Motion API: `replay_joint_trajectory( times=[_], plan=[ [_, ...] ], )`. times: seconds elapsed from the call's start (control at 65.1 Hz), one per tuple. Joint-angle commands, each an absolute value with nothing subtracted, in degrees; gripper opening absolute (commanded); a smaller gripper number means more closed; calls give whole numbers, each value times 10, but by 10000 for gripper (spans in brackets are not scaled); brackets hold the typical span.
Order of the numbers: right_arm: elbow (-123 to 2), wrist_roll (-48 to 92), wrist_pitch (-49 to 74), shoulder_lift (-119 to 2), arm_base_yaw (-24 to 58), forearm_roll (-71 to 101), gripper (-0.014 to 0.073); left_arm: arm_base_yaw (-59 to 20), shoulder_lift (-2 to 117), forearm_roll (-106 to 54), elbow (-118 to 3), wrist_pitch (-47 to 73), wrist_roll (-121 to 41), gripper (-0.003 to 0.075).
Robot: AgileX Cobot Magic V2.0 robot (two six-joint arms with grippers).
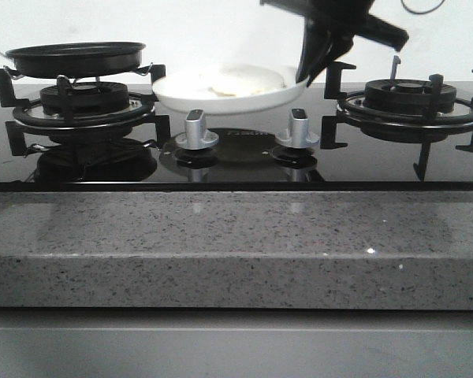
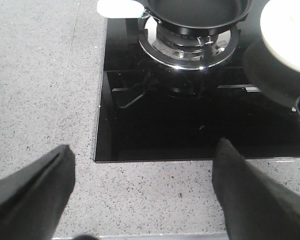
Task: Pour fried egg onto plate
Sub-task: 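Lower the plate back between the burners with the right gripper and release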
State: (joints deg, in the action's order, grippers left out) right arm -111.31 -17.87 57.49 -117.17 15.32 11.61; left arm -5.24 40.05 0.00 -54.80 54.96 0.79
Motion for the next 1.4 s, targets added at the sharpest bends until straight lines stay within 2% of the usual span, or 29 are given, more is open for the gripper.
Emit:
replay_joint_trajectory(
  times=[0.0,0.077,0.154,0.261,0.323,0.369,0.661,0.83,1.106,1.383],
  plan=[
    [-1136,-182,559,-1141,150,109,-57,-57,400,0,-563,511,12,546],
    [-1136,-182,567,-1144,150,100,-34,-57,400,0,-563,511,12,546],
    [-1136,-182,567,-1143,150,93,32,-57,400,0,-563,511,12,546],
    [-1136,-182,564,-1140,150,93,206,-57,400,0,-563,511,12,546],
    [-1137,-182,563,-1138,150,94,283,-57,400,0,-563,511,12,546],
    [-1139,-182,565,-1133,150,94,307,-57,400,0,-563,511,12,546],
    [-1138,-113,608,-1046,150,94,309,-57,400,0,-563,511,12,546],
    [-1094,-67,615,-969,150,90,309,-57,400,0,-563,511,12,546],
    [-882,22,529,-796,151,74,309,-57,400,0,-563,511,12,546],
    [-682,30,494,-626,151,62,309,-57,400,0,-563,511,12,546]
  ],
)
